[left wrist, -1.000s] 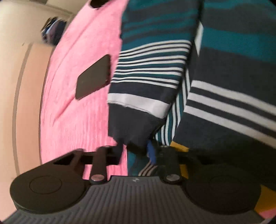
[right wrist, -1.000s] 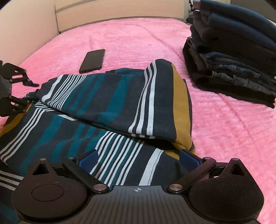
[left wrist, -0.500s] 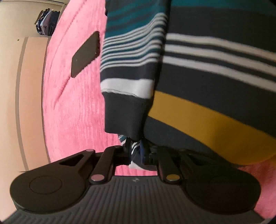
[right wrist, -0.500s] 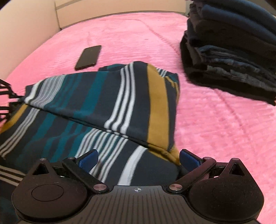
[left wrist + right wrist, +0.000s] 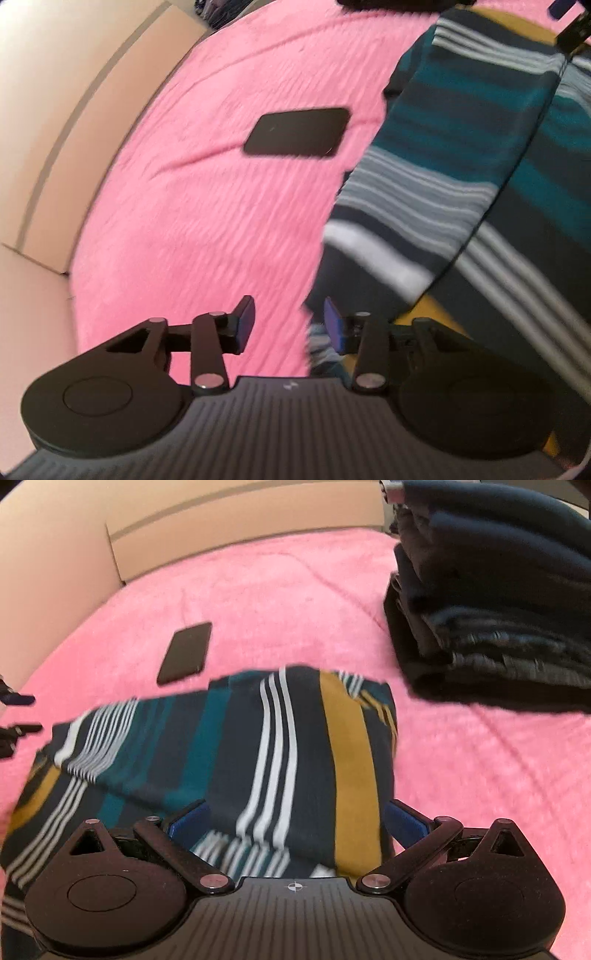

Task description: Fold clothes

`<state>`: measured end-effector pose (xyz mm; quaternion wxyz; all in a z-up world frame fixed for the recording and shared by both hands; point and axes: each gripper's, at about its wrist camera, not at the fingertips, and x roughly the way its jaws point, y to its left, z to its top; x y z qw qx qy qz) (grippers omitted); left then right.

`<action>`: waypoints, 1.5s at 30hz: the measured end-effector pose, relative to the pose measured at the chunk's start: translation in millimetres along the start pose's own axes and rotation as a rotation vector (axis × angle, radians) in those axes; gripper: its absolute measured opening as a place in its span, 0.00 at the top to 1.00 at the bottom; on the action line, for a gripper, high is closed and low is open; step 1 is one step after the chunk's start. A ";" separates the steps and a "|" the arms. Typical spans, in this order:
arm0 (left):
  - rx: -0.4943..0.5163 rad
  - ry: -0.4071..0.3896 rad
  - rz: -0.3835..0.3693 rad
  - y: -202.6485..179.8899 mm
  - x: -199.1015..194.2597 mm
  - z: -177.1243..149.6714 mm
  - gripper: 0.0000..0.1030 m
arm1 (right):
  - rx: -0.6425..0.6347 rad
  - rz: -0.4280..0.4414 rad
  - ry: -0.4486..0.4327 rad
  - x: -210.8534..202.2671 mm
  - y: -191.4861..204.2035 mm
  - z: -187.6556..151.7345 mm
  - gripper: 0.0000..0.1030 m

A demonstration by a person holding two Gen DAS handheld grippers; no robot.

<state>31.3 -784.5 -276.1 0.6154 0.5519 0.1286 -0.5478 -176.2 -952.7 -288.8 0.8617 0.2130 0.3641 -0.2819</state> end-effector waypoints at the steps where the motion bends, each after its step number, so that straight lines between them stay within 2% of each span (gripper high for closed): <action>1: -0.014 0.001 -0.016 -0.6 5.9 2.9 0.61 | -0.009 0.009 -0.005 2.9 1.5 3.8 0.00; 3: -0.091 0.024 -0.045 5.0 19.4 6.5 0.61 | -0.037 0.019 -0.007 9.5 5.6 10.1 0.01; 7: -0.467 0.128 -0.171 39.7 40.3 -5.1 0.61 | -0.066 0.021 -0.005 19.9 7.3 16.2 0.00; 8: -0.554 0.147 -0.213 47.1 46.4 -9.4 0.62 | -0.068 0.020 -0.002 21.9 7.3 16.1 0.00; 11: -0.684 0.174 -0.314 55.4 59.0 -19.1 0.73 | -0.069 0.015 0.013 25.1 7.3 12.8 0.00; 12: -0.667 0.155 -0.299 54.1 54.8 -19.0 0.79 | -0.067 0.012 0.019 25.3 7.3 11.6 0.00; 13: -0.626 0.116 -0.262 52.2 47.0 -17.0 0.96 | -0.066 0.010 0.021 24.4 7.5 10.9 0.00; 16: -0.480 -0.005 -0.111 43.8 18.1 -14.0 0.95 | -0.062 -0.004 0.004 18.3 6.9 11.8 0.00; 17: -0.467 0.002 -0.082 42.6 15.1 -15.7 0.96 | -0.062 -0.005 -0.005 16.7 6.9 13.1 0.00; 21: -0.499 0.117 -0.112 42.4 28.8 -29.0 0.91 | -0.085 0.018 -0.026 18.3 12.1 20.5 0.00; 24: -0.465 0.074 -0.100 35.6 20.1 -31.5 0.90 | -0.095 0.074 -0.046 25.2 17.7 29.5 0.00; 26: -0.442 0.044 -0.133 27.3 17.2 -28.5 0.83 | -0.084 0.124 -0.059 32.2 18.8 37.0 0.00; 27: -0.429 0.039 -0.152 22.4 15.9 -27.2 0.83 | -0.066 0.144 -0.057 38.8 16.7 41.0 0.00; 30: -0.389 0.040 -0.183 6.1 17.6 -20.8 0.84 | -0.002 0.110 -0.013 63.6 -0.3 47.4 0.01; 32: -0.376 0.044 -0.190 -0.4 18.3 -17.7 0.84 | 0.086 0.053 0.033 81.8 -28.7 43.5 0.01; 33: -0.372 0.047 -0.191 -2.6 18.3 -16.4 0.84 | 0.115 0.054 0.028 83.5 -38.3 41.8 0.01; 36: -0.383 0.003 -0.180 -3.3 7.0 -13.6 0.83 | 0.131 0.067 -0.016 64.9 -42.2 46.7 0.01; 38: -0.369 -0.023 -0.182 -8.6 1.6 -10.3 0.78 | 0.155 0.115 -0.058 47.1 -39.2 43.5 0.01; 40: -0.341 0.011 -0.220 -19.1 5.6 -6.1 0.73 | 0.195 0.156 -0.040 43.1 -39.3 33.6 0.00; 42: -0.306 0.084 -0.258 -31.8 15.2 -2.5 0.64 | 0.246 0.168 0.036 51.4 -45.0 16.8 0.01; 44: -0.264 0.103 -0.233 -41.0 13.8 1.5 0.64 | 0.262 0.158 0.039 46.1 -48.4 6.0 0.01; 45: -0.258 0.081 -0.231 -42.2 8.6 3.3 0.64 | 0.267 0.160 0.026 40.1 -49.2 3.5 0.01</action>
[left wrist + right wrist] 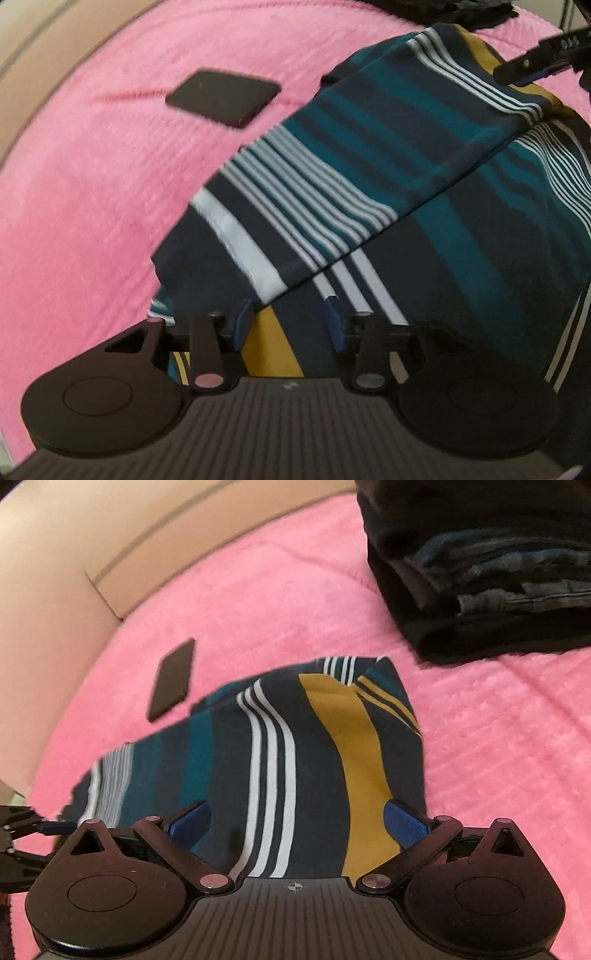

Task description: Fold clothes

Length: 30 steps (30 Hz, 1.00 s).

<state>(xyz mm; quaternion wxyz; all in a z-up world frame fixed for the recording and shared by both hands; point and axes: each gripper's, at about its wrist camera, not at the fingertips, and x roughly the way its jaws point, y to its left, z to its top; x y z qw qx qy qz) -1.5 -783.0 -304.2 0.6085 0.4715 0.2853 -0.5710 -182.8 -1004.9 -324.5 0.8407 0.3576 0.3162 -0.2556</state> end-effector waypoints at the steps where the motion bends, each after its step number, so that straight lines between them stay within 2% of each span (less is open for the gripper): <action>1: 0.007 -0.021 -0.004 -3.1 -4.2 0.9 0.64 | 0.007 0.000 -0.018 -7.7 0.4 0.2 0.01; 4: 0.039 -0.054 -0.016 -16.6 -9.3 7.4 0.64 | 0.034 -0.016 -0.062 -28.4 -3.1 0.7 0.01; 8: 0.048 -0.033 -0.068 -35.8 -1.3 15.3 0.62 | 0.102 -0.060 -0.026 -37.5 -22.5 -7.0 0.01; 10: 0.063 0.022 -0.090 -47.3 9.2 15.0 0.59 | 0.052 -0.118 0.034 -41.5 -26.5 -18.5 0.01; 11: 0.073 0.043 -0.091 -53.0 12.6 14.3 0.59 | 0.020 -0.176 0.068 -44.0 -29.2 -24.9 0.01; 13: 0.090 0.039 -0.067 -62.5 7.4 13.3 0.59 | 0.003 -0.285 0.110 -51.2 -37.0 -38.1 0.01; 16: 0.055 0.032 -0.070 -72.6 -6.8 8.2 0.58 | 0.040 -0.282 0.110 -76.6 -48.7 -53.9 0.00; 20: 0.013 0.103 -0.091 -99.2 -25.6 -12.3 0.58 | -0.024 -0.260 0.210 -91.9 -50.1 -80.0 0.00; 26: -0.014 0.214 -0.095 -147.5 -54.7 -66.3 0.54 | -0.239 -0.253 0.316 -107.9 -38.9 -116.1 0.00; 30: -0.050 0.275 -0.094 -170.2 -70.7 -104.2 0.54 | -0.307 -0.283 0.354 -120.7 -36.3 -137.8 0.00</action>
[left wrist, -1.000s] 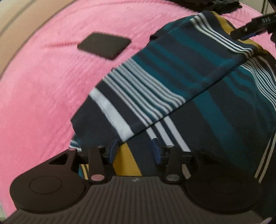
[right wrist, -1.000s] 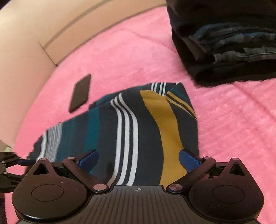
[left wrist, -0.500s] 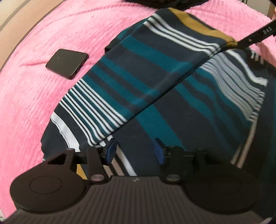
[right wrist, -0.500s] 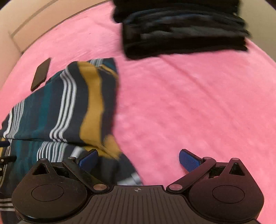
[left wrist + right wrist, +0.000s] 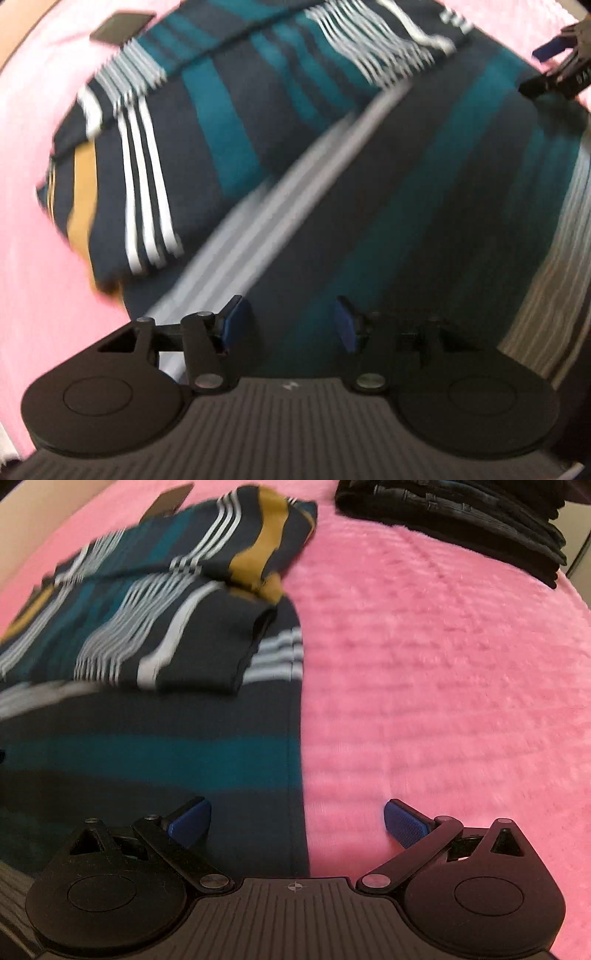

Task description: Fold clothes

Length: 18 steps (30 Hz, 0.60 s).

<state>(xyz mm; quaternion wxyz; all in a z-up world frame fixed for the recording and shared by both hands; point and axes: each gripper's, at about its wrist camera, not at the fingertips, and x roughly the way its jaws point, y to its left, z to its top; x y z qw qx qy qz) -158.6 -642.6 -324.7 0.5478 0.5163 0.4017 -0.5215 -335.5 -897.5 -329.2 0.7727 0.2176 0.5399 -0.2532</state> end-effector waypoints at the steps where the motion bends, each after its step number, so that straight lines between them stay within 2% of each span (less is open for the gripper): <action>1: -0.010 0.006 -0.006 -4.7 -1.8 -10.0 0.54 | 0.010 -0.009 0.011 -1.7 0.2 -4.9 0.00; 5: -0.015 -0.010 -0.028 -23.3 -10.5 -48.0 0.53 | 0.057 -0.054 0.032 -12.8 4.1 -23.8 0.00; 13: 0.066 -0.070 -0.012 -64.2 -30.8 -130.0 0.53 | -0.048 -0.178 0.120 -43.9 56.6 -89.5 0.00; 16: 0.079 -0.085 -0.035 -75.0 -43.8 -163.1 0.53 | -0.060 -0.183 0.114 -63.3 71.0 -112.4 0.00; 18: 0.129 -0.113 -0.043 -86.2 -54.7 -184.6 0.53 | -0.096 -0.169 0.104 -75.8 82.0 -124.5 0.00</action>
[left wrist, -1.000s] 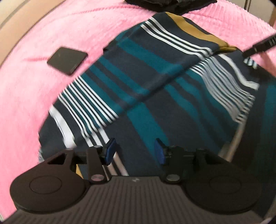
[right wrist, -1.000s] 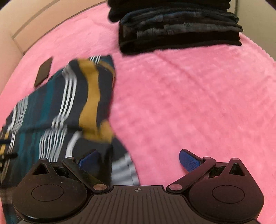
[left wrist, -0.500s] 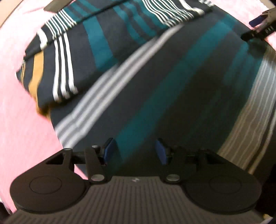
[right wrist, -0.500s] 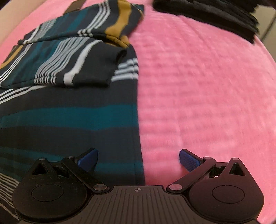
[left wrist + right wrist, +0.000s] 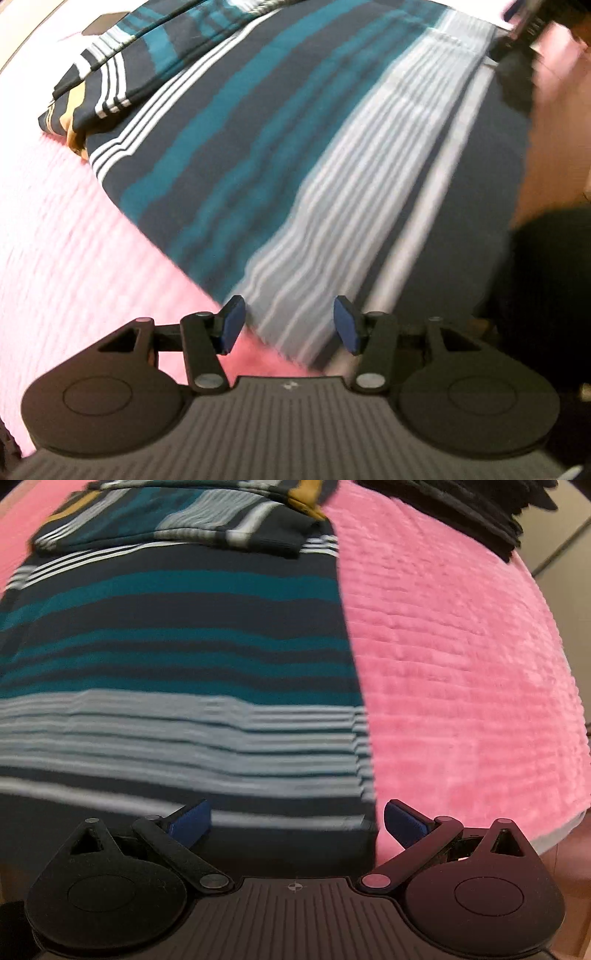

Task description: Fold clothes

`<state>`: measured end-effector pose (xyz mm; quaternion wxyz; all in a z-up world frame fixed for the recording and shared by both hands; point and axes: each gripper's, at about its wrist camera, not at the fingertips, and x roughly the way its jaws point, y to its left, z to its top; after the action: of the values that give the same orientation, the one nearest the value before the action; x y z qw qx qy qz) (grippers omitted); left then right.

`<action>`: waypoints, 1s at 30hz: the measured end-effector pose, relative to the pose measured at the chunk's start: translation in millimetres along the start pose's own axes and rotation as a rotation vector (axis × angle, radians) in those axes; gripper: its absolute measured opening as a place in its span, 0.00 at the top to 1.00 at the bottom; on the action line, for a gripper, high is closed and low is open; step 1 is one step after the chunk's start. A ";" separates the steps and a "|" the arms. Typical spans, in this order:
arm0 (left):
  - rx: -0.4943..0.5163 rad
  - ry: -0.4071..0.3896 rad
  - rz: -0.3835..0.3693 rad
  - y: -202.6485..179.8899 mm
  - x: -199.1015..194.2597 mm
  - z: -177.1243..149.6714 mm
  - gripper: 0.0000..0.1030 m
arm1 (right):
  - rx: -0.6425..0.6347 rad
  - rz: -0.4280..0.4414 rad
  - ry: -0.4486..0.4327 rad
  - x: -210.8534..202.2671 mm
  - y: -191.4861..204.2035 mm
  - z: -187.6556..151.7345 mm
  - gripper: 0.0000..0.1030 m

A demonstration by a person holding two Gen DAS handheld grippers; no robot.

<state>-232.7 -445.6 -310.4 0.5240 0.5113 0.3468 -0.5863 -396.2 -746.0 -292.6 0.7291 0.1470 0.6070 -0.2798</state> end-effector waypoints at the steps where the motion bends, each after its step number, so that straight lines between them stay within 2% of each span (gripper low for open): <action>1: 0.034 -0.018 -0.003 -8.0 -6.7 -9.1 0.52 | -0.029 0.009 -0.002 -4.9 5.8 -5.3 0.00; 5: 0.273 -0.087 0.010 -54.7 -24.8 -44.9 0.43 | -0.142 0.040 0.003 -10.4 28.1 -16.0 0.00; 8: 0.420 -0.131 0.058 -82.9 -21.4 -73.7 0.40 | -0.217 0.072 -0.011 -6.9 40.3 -20.8 0.00; 13: 0.565 -0.162 0.160 -107.3 10.7 -99.0 0.40 | -0.373 0.093 -0.091 7.8 51.2 -23.1 0.00; 15: 0.590 -0.165 0.214 -114.3 15.4 -100.2 0.40 | -0.406 0.091 -0.095 13.5 48.4 -24.5 0.00; 18: 0.570 -0.172 0.270 -114.8 16.8 -94.0 0.52 | -0.393 0.098 -0.088 10.3 41.7 -29.3 0.00; 21: 0.523 -0.145 0.230 -107.9 10.4 -83.3 0.59 | -0.395 0.096 -0.102 0.9 35.8 -33.2 0.00; 23: 0.538 -0.153 0.225 -109.5 3.6 -80.7 0.73 | -0.389 0.094 -0.108 -3.5 31.2 -35.3 0.00; 27: 0.582 -0.149 0.246 -111.1 -0.2 -77.8 0.70 | -0.360 0.097 -0.108 -10.6 29.0 -40.3 0.00; 29: 0.620 -0.150 0.270 -112.0 2.7 -79.2 0.59 | -0.354 0.102 -0.109 -12.5 30.2 -42.5 0.00; 30: 0.640 -0.150 0.278 -112.9 4.5 -79.1 0.59 | -0.352 0.105 -0.110 -13.2 31.0 -43.5 0.00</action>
<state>-323.2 -348.5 -348.0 0.4361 0.6473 0.0329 -0.6243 -414.3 -694.0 -293.3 0.7891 0.0333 0.5975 -0.1386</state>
